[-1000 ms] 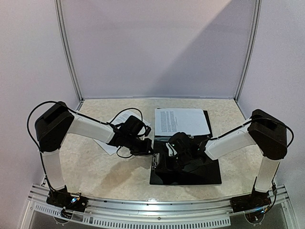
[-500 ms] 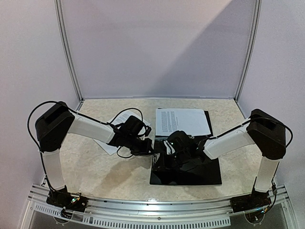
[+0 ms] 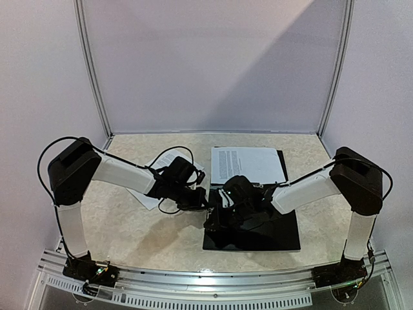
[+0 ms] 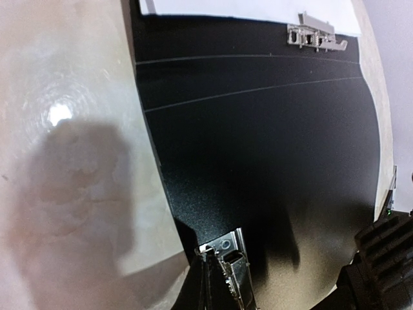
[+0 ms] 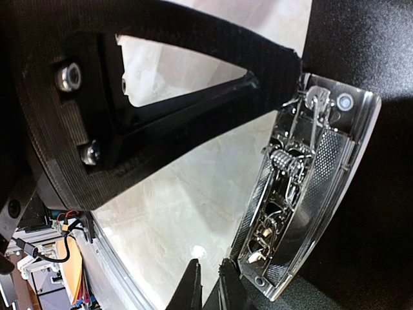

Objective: Put the files into the folder
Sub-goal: Open the spring clip on the folder with some files.

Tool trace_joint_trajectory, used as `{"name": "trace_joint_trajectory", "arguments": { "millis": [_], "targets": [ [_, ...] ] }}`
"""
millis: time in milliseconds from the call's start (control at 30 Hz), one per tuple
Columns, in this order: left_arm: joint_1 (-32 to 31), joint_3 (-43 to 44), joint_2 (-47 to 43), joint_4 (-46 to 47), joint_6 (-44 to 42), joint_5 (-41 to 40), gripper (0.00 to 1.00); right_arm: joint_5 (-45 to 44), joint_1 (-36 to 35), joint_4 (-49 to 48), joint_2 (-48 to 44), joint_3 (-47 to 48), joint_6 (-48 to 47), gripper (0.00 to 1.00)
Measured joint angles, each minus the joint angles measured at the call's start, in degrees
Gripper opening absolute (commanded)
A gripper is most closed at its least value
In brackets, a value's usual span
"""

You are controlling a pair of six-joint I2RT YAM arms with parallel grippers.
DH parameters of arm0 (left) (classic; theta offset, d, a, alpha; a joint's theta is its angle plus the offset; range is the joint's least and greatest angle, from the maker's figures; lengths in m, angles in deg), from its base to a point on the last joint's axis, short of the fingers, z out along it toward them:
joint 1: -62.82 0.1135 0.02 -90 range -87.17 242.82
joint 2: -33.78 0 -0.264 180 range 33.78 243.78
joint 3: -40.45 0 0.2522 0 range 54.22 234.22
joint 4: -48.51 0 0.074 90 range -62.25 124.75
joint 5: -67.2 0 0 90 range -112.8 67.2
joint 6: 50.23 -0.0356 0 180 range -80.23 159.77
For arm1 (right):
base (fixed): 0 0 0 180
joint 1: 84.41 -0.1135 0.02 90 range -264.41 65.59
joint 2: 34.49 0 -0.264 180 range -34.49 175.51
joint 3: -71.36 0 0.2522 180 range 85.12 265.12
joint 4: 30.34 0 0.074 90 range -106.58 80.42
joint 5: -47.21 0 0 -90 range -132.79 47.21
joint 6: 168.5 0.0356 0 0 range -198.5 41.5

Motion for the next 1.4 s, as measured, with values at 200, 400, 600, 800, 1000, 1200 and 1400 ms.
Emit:
{"name": "trace_joint_trajectory", "arguments": {
  "millis": [200,400,600,800,1000,1200,1400],
  "targets": [
    [0.07,0.00,0.04,0.07,0.00,0.07,0.00,-0.35,0.00,-1.09,-1.25,-1.62,0.09,0.12],
    [0.09,0.00,0.09,0.15,0.00,0.15,0.00,-2.01,-0.07,2.45,-2.54,-1.86,-0.87,0.14],
    [0.09,0.00,0.09,0.15,0.00,0.22,0.00,-1.38,-0.07,2.45,-1.95,-1.88,-0.76,0.11],
    [0.11,0.00,0.11,0.17,-0.02,0.26,0.00,-0.72,-0.09,0.98,-0.72,-1.84,-0.46,0.09],
    [0.11,0.00,0.15,0.22,-0.02,0.31,0.00,-0.09,-0.04,0.00,0.09,-1.38,-0.37,0.05],
    [0.11,0.00,0.20,0.31,-0.09,0.31,0.00,0.22,0.00,2.08,0.42,0.09,-0.11,0.01],
    [0.20,0.00,0.42,0.72,-0.24,0.52,0.00,-0.39,0.00,8.55,0.61,3.48,-1.64,0.00]
  ]
}}
